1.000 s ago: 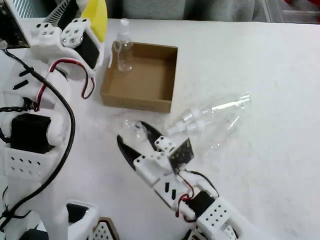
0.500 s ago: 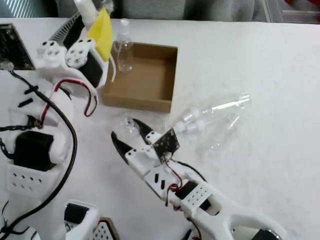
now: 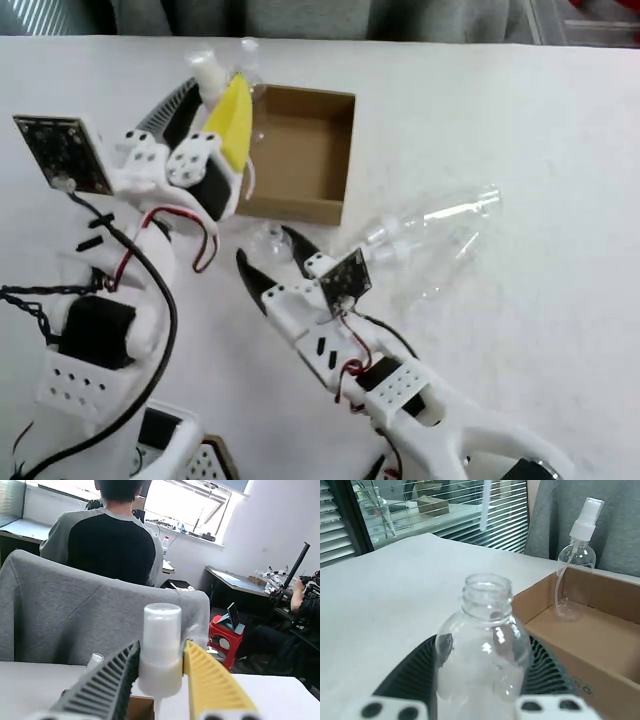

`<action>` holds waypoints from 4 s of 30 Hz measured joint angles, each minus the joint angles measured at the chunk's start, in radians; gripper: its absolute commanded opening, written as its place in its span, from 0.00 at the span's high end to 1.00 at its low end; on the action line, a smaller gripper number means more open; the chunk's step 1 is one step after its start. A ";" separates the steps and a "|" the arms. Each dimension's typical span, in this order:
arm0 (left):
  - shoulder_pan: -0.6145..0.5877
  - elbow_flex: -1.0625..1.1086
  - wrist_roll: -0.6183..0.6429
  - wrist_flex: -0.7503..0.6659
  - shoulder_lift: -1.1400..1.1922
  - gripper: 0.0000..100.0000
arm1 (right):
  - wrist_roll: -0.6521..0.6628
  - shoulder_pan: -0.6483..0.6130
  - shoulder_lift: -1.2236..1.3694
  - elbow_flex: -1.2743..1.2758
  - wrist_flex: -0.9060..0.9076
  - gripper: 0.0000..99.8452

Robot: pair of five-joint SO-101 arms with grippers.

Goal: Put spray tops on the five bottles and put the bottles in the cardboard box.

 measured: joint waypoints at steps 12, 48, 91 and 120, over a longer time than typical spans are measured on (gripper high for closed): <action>0.006 0.003 0.080 0.000 0.000 0.89 | 0.000 0.000 0.005 0.000 0.000 0.96; 0.095 0.031 0.097 0.094 -0.009 0.89 | 0.000 0.003 0.005 0.002 0.000 0.96; 0.049 0.021 0.074 0.092 -0.018 0.89 | 0.000 0.003 0.005 0.002 0.000 0.96; 0.049 0.170 0.049 0.048 -0.018 0.89 | 0.000 0.003 0.005 0.002 0.000 0.96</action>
